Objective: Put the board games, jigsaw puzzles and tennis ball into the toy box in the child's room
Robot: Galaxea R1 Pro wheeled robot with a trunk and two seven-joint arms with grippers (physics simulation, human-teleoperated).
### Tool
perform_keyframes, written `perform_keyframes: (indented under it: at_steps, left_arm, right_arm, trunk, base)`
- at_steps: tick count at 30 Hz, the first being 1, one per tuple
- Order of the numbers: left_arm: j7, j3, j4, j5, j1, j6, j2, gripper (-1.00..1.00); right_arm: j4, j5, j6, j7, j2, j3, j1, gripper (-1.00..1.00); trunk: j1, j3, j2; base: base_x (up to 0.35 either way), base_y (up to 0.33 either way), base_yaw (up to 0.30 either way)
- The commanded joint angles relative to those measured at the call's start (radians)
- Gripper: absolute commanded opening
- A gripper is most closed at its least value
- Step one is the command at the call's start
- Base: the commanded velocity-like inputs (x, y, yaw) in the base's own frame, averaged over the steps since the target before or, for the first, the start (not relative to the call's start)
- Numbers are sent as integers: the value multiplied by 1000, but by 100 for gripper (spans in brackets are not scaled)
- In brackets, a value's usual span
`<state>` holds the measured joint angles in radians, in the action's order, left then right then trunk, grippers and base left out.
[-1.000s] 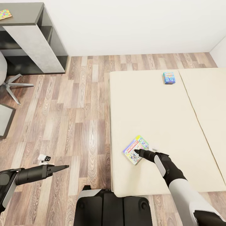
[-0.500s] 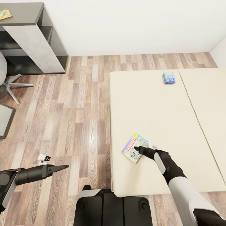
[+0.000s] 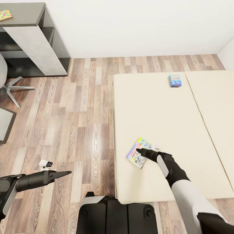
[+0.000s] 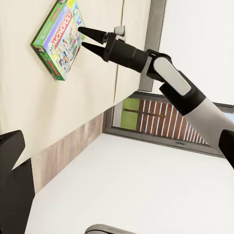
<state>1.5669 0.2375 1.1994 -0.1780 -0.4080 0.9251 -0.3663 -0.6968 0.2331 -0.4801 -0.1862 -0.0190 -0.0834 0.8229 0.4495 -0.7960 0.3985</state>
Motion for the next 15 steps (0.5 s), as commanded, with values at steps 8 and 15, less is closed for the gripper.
perform_keyframes:
  at_steps: [8, 15]
  left_arm:
    - [4, 0, 0, 0, -1, 11, -1, 100]
    - [4, 0, 0, 0, -1, 11, -2, 100]
  right_arm:
    - [-2, 6, -13, -15, 10, -10, 2, 100]
    - [-12, 6, -18, -16, 26, -12, 2, 100]
  trunk:
    - [1, -1, 2]
    - [1, -1, 2]
  base:
    - [0, 0, 0]
    - [0, 0, 0]
